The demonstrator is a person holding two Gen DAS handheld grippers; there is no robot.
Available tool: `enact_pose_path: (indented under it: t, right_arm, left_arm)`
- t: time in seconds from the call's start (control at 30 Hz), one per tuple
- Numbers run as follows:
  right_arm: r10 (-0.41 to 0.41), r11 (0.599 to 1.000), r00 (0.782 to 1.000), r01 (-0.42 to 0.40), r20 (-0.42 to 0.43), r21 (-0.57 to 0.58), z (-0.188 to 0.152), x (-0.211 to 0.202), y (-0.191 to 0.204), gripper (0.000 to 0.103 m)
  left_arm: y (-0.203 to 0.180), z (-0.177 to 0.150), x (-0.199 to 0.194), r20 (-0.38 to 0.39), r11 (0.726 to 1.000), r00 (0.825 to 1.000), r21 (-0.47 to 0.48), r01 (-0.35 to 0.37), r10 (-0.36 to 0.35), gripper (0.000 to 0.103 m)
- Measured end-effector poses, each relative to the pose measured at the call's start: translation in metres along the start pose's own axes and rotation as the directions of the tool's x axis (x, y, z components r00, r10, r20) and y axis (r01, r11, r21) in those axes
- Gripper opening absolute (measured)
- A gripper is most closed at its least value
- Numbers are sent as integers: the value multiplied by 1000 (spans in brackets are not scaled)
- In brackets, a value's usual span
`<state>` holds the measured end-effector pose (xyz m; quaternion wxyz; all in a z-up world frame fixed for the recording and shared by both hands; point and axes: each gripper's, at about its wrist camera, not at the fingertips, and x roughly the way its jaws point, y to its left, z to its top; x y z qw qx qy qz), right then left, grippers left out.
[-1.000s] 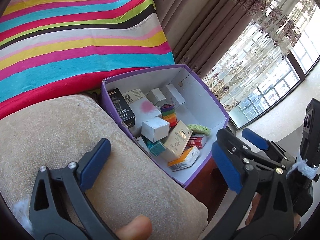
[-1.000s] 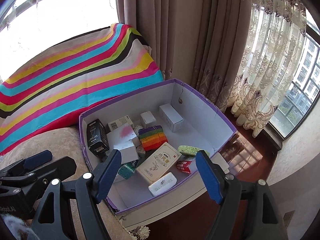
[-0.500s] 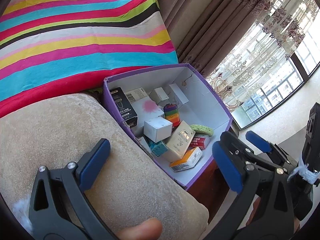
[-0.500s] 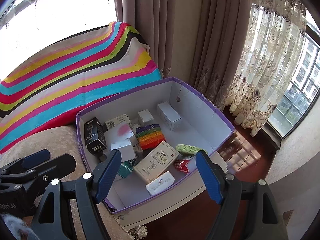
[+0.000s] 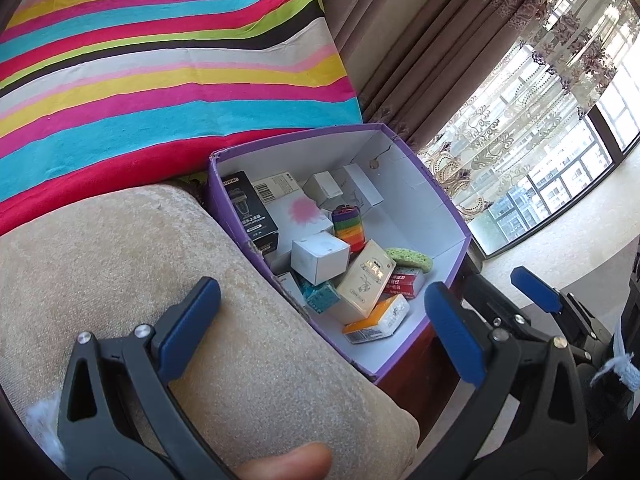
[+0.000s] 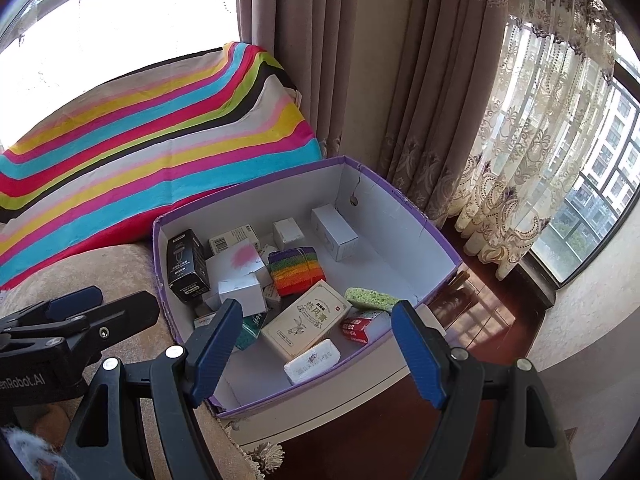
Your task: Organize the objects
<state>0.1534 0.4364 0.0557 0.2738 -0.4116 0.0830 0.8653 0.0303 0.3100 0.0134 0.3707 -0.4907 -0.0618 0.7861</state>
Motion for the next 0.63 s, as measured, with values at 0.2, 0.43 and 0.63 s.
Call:
enact_pose_path:
  t: [0.2, 0.43, 0.63]
  right_arm:
    - [-9, 1000, 1000, 9, 24, 23, 4, -8, -11, 78]
    - [-1, 1000, 1000, 1, 20, 13, 5, -8, -12, 78]
    - [-11, 1000, 1000, 11, 13, 22, 5, -6, -18, 78]
  left_arm:
    - [0, -1, 2, -9, 1000, 1000, 6, -11, 11, 102]
    - [0, 1, 3, -15, 1000, 1000, 5, -14, 14, 102]
    - [-1, 1, 5, -15, 1000, 1000, 10, -15, 15, 102]
